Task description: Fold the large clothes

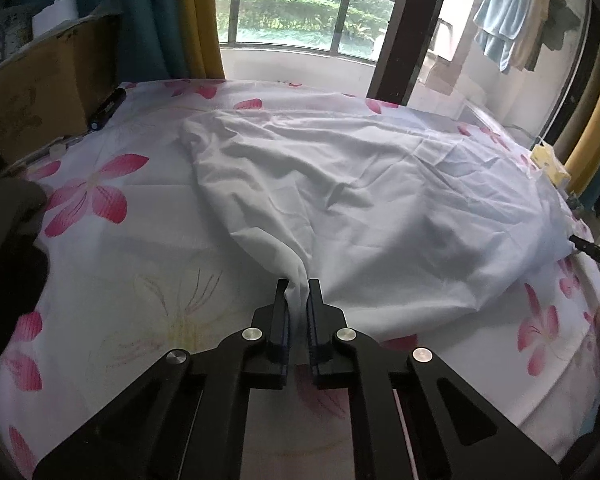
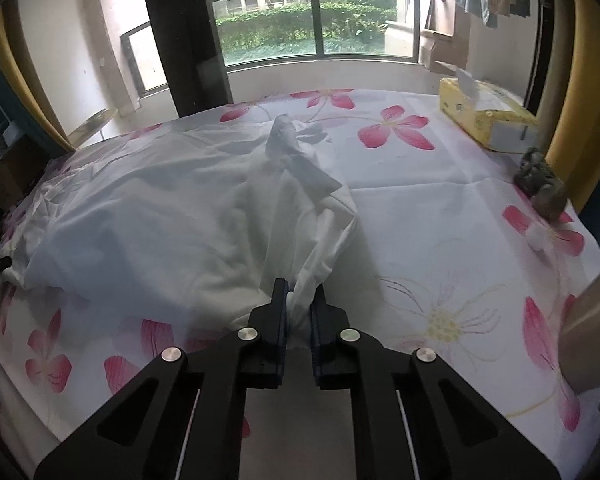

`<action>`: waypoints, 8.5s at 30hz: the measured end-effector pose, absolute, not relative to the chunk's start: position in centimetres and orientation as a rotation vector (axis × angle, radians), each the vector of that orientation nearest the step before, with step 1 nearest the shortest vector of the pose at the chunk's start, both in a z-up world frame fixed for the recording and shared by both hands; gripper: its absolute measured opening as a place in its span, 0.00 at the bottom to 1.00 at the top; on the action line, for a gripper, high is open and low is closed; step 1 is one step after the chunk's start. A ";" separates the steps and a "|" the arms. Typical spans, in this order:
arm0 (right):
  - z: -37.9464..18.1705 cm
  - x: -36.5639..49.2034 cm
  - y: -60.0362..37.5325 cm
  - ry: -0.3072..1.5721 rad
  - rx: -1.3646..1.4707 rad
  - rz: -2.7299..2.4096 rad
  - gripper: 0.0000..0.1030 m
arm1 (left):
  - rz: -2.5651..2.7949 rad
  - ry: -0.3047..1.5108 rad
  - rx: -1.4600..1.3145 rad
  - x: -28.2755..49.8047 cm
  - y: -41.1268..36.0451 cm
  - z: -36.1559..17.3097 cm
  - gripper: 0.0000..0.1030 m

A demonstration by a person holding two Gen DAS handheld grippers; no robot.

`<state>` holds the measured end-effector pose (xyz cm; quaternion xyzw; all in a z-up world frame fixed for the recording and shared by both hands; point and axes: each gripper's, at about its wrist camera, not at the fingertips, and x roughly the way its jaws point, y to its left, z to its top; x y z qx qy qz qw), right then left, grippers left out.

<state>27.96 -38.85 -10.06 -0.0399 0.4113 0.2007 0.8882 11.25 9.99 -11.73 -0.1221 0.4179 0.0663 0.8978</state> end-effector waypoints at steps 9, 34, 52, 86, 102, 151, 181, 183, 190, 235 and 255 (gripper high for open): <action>-9.0 25.5 -41.1 0.839 -0.078 0.380 0.07 | 0.112 0.842 -0.251 8.4 9.1 -10.6 0.07; -9.9 18.0 -44.4 0.859 -0.034 0.339 0.07 | 0.083 0.868 -0.291 2.1 9.1 -12.8 0.07; -8.3 18.3 -44.8 0.844 -0.105 0.240 0.51 | 0.207 0.850 -0.273 2.0 11.7 -10.2 0.46; -9.0 33.9 -41.3 0.853 -0.270 0.234 0.02 | 0.257 0.923 -0.144 17.3 16.2 -12.4 0.46; -8.6 35.8 -41.1 0.836 -0.261 0.142 0.07 | 0.258 0.884 -0.158 17.7 16.4 -11.9 0.06; -10.4 18.3 -26.6 0.829 -0.285 0.432 0.78 | -0.077 0.770 -0.099 9.2 -2.2 -8.8 0.48; -10.7 16.3 -41.4 0.893 0.201 0.399 0.84 | -0.110 0.780 -0.079 13.6 -7.4 -8.5 0.48; -10.8 16.9 -41.5 0.891 0.240 0.407 0.89 | -0.112 0.784 -0.082 14.4 -7.6 -8.8 0.48; -10.7 20.1 -40.6 0.877 0.306 0.410 0.97 | -0.103 0.821 -0.125 16.5 -7.5 -11.0 0.48; -0.9 19.9 -22.5 0.664 -0.066 0.774 0.13 | -0.129 0.748 -0.307 14.3 -0.5 -8.6 0.48; -1.7 16.9 -8.9 0.655 -0.215 0.896 0.13 | 0.103 0.653 -0.401 7.6 12.6 -7.7 0.48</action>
